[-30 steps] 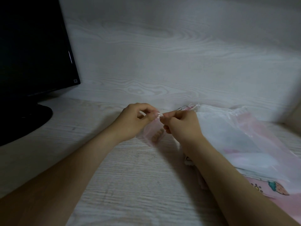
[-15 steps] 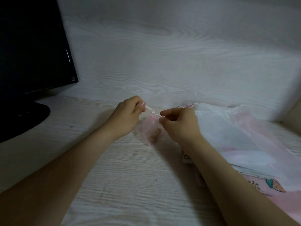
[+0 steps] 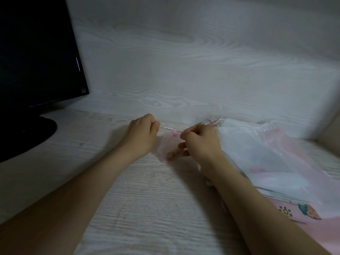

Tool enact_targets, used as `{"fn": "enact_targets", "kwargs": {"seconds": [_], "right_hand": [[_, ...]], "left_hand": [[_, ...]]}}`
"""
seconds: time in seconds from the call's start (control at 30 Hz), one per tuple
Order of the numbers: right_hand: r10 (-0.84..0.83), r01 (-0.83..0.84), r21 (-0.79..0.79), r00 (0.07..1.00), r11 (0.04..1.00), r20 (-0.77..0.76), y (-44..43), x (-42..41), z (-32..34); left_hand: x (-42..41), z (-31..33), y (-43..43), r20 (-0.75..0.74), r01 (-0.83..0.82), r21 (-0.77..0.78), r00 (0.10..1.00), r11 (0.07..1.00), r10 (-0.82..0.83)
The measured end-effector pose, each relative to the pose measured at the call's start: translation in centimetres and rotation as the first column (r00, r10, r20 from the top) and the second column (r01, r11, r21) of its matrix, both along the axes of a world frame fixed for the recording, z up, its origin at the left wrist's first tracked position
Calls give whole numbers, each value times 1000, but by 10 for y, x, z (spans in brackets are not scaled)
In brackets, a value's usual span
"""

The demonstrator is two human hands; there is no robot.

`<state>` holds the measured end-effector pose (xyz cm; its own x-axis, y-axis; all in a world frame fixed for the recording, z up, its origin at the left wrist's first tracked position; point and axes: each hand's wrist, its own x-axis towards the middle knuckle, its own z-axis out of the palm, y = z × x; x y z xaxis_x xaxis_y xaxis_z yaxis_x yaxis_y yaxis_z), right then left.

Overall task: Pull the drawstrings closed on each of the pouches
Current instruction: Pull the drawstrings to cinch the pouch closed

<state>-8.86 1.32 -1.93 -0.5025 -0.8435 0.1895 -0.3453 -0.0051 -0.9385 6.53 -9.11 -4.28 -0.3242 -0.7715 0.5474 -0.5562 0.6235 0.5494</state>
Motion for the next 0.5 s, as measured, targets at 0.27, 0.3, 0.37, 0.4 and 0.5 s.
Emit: {"fn": "enact_targets", "kwargs": {"seconds": [0.27, 0.3, 0.37, 0.4, 0.5], "right_hand": [[203, -156, -152, 905, 976, 373, 2, 3, 7], [214, -162, -164, 899, 973, 381, 1, 4, 5], [229, -156, -203, 881, 967, 414, 0, 5, 4], [225, -142, -219, 878, 965, 423, -1, 5, 4], [137, -64, -215, 928, 975, 347, -4, 7, 1]], "left_hand": [[-2, 4, 10, -209, 373, 372, 926, 850, -314], [-3, 8, 13, -272, 411, 416, 907, 811, -321], [-5, 14, 22, -366, 434, 425, 885, 794, -288], [-5, 14, 24, -401, 428, 418, 878, 801, -260], [0, 10, 14, -471, 359, 420, 871, 833, -138]]}}
